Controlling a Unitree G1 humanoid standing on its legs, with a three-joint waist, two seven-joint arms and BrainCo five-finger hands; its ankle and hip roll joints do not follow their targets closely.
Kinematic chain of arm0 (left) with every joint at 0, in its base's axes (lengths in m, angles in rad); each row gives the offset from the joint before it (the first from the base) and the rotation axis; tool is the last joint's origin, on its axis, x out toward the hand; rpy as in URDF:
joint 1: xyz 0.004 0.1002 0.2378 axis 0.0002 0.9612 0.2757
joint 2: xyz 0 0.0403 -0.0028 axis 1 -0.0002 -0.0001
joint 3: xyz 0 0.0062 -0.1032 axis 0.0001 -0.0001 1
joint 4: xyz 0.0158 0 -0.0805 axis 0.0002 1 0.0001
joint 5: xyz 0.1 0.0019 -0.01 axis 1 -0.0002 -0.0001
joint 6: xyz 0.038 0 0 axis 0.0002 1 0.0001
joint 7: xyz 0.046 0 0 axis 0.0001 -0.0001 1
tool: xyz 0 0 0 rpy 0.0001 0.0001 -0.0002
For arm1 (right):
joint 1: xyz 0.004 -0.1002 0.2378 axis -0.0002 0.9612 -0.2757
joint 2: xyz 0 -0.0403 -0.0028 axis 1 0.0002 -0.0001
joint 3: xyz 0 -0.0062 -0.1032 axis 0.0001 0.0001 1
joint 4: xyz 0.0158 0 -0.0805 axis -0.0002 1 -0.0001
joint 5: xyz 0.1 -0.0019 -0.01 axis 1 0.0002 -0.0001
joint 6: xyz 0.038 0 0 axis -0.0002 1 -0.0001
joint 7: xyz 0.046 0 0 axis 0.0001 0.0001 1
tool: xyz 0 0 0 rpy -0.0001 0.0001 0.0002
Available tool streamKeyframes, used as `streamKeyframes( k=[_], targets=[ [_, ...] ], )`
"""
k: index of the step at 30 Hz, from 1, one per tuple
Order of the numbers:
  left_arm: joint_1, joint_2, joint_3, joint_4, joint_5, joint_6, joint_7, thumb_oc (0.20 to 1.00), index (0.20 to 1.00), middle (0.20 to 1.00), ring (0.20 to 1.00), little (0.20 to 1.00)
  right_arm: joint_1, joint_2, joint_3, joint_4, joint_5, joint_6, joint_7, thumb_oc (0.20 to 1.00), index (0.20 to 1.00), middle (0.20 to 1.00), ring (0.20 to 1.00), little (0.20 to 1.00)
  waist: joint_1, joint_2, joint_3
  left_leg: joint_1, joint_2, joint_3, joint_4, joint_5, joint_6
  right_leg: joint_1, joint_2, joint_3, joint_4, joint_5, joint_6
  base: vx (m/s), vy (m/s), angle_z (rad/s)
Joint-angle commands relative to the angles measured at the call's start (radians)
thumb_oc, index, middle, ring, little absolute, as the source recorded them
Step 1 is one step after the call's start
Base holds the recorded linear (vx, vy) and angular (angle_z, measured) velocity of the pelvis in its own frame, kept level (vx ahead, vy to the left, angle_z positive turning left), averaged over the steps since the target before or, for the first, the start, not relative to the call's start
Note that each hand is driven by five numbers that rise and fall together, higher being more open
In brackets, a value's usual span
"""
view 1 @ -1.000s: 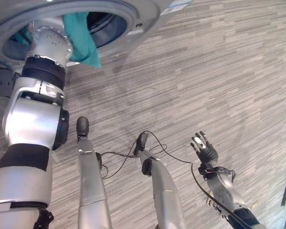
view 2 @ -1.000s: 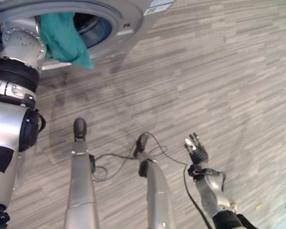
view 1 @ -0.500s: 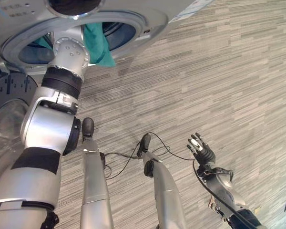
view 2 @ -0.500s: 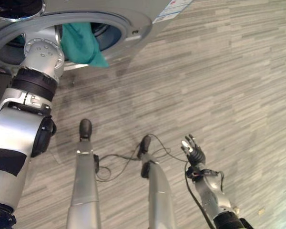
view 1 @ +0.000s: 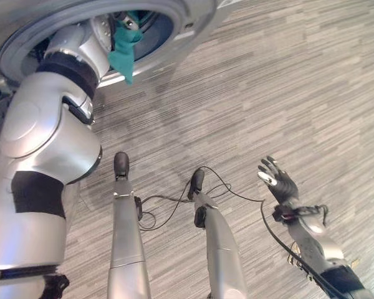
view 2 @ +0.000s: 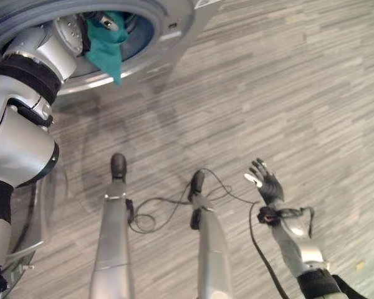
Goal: Grab the laundry basket,head to the washer,open it,put in the laundry and shut it.
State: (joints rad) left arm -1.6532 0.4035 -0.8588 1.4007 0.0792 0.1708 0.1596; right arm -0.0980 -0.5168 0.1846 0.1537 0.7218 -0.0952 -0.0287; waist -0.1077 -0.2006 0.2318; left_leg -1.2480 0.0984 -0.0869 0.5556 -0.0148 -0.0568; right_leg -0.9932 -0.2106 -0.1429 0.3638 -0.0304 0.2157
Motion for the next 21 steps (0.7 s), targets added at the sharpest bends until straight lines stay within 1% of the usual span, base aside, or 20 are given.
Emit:
streamKeyframes(
  k=[1,5,16,17,18,19,20,21],
  targets=[
    [0.1,0.234,-0.036,0.064,0.063,-0.113,-0.011,1.0,1.0,1.0,1.0,1.0,0.034,0.0,-0.027,0.015,-0.006,-0.018,-0.03,1.0,1.0,1.0,1.0,1.0,-0.033,0.022,-0.016,0.006,0.064,-0.064,-0.073,0.011,-0.021,0.049,-0.031,-0.006,0.082,-0.057,-0.049,0.0,0.0,0.0],
    [0.106,0.239,-0.033,0.06,0.064,-0.112,-0.011,1.0,1.0,1.0,1.0,1.0,0.033,-0.002,-0.023,0.016,-0.005,-0.019,-0.03,1.0,1.0,1.0,1.0,1.0,-0.039,0.024,-0.019,0.005,0.062,-0.065,-0.078,0.016,-0.021,0.048,-0.032,-0.007,0.08,-0.055,-0.049,0.0,0.002,-0.22],
    [0.106,0.239,-0.033,0.06,0.064,-0.112,-0.011,1.0,1.0,1.0,1.0,1.0,0.033,-0.002,-0.023,0.016,-0.005,-0.019,-0.03,1.0,1.0,1.0,1.0,1.0,-0.039,0.024,-0.019,0.005,0.062,-0.065,-0.078,0.016,-0.021,0.048,-0.032,-0.007,0.08,-0.055,-0.049,0.0,0.0,0.03],
    [0.225,0.273,0.021,0.036,0.056,-0.118,0.007,1.0,1.0,1.0,1.0,1.0,0.049,0.01,-0.008,0.004,0.008,-0.039,-0.03,1.0,1.0,1.0,1.0,1.0,-0.023,0.023,-0.006,0.008,0.062,-0.061,-0.08,0.017,-0.017,0.047,-0.032,-0.004,0.083,-0.052,-0.051,-0.03,0.052,-0.02],
    [0.311,0.273,0.083,-0.032,0.031,-0.123,-0.001,1.0,1.0,1.0,1.0,1.0,0.059,-0.003,0.004,-0.035,0.014,-0.04,-0.038,1.0,1.0,1.0,1.0,1.0,-0.016,0.026,-0.003,0.014,0.063,-0.058,-0.084,0.018,-0.017,0.042,-0.033,0.0,0.086,-0.051,-0.055,-0.03,0.052,-0.05],
    [0.312,0.273,0.084,-0.032,0.031,-0.122,0.0,1.0,1.0,1.0,1.0,1.0,0.059,-0.004,0.005,-0.035,0.014,-0.039,-0.038,1.0,1.0,1.0,1.0,1.0,-0.017,0.027,-0.003,0.013,0.063,-0.058,-0.084,0.018,-0.017,0.042,-0.033,0.0,0.086,-0.051,-0.055,-0.02,0.058,-0.08],
    [0.415,0.251,0.139,-0.093,0.016,-0.131,0.018,1.0,1.0,1.0,1.0,1.0,0.072,-0.005,0.007,-0.061,0.028,-0.047,-0.037,1.0,1.0,1.0,1.0,1.0,-0.006,0.025,0.008,0.017,0.063,-0.056,-0.087,0.019,-0.016,0.038,-0.033,0.002,0.092,-0.05,-0.058,-0.04,0.046,-0.04],
    [0.633,0.149,0.242,-0.225,-0.025,-0.152,0.072,1.0,1.0,1.0,1.0,1.0,0.08,-0.019,0.023,-0.076,0.031,-0.062,-0.038,1.0,1.0,1.0,1.0,1.0,0.015,0.027,0.019,0.026,0.062,-0.051,-0.09,0.02,-0.017,0.035,-0.036,-0.002,0.109,-0.054,-0.064,-0.04,0.045,-0.01]
  ],
)
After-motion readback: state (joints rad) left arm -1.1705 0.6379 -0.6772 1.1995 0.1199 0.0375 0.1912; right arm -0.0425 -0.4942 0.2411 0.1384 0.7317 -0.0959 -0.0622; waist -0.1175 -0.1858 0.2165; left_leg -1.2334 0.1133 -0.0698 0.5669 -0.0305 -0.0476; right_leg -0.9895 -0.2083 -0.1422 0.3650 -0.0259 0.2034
